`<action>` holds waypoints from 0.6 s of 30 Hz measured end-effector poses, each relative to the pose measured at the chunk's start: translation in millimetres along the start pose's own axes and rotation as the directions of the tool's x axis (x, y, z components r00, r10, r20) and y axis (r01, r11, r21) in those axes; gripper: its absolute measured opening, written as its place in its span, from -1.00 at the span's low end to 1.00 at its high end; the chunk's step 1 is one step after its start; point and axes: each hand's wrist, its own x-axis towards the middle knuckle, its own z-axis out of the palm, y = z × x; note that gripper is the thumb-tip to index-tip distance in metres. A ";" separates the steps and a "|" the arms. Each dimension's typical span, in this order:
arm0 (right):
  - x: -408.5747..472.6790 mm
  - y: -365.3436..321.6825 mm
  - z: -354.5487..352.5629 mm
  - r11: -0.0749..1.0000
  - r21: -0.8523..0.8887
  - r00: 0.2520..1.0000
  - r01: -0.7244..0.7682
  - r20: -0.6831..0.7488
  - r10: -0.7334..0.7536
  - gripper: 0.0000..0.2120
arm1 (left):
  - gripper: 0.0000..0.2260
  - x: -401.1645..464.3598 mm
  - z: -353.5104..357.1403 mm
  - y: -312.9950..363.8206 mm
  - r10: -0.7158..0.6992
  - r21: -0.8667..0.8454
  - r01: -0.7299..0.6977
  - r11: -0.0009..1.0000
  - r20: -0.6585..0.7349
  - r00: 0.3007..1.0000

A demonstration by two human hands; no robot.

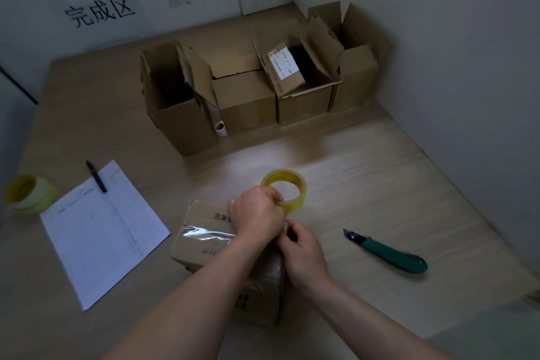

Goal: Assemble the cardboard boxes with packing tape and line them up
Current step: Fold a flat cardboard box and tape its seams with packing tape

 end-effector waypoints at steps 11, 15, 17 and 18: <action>-6.5 -7.8 -4.8 0.985 -0.170 0.999 0.021 -0.022 -0.025 -0.69 | -0.74 -8.8 1.5 2.1 -0.048 -0.044 0.046 0.998 -0.051 0.998; -8.9 -9.4 -4.4 0.985 -0.169 0.998 0.027 -0.042 -0.035 -0.54 | -0.76 -11.1 0.1 1.5 -0.088 -0.109 0.083 0.991 -0.051 0.995; -11.1 -6.3 -4.3 0.984 -0.175 0.998 0.030 -0.044 -0.038 -0.57 | -0.81 -12.3 -0.8 -0.2 -0.105 -0.128 0.101 0.987 -0.023 0.994; -13.2 -4.5 -4.4 0.982 -0.184 0.998 0.033 -0.044 -0.041 -0.60 | -0.86 -12.7 -1.3 -1.5 -0.112 -0.137 0.109 0.984 -0.008 0.994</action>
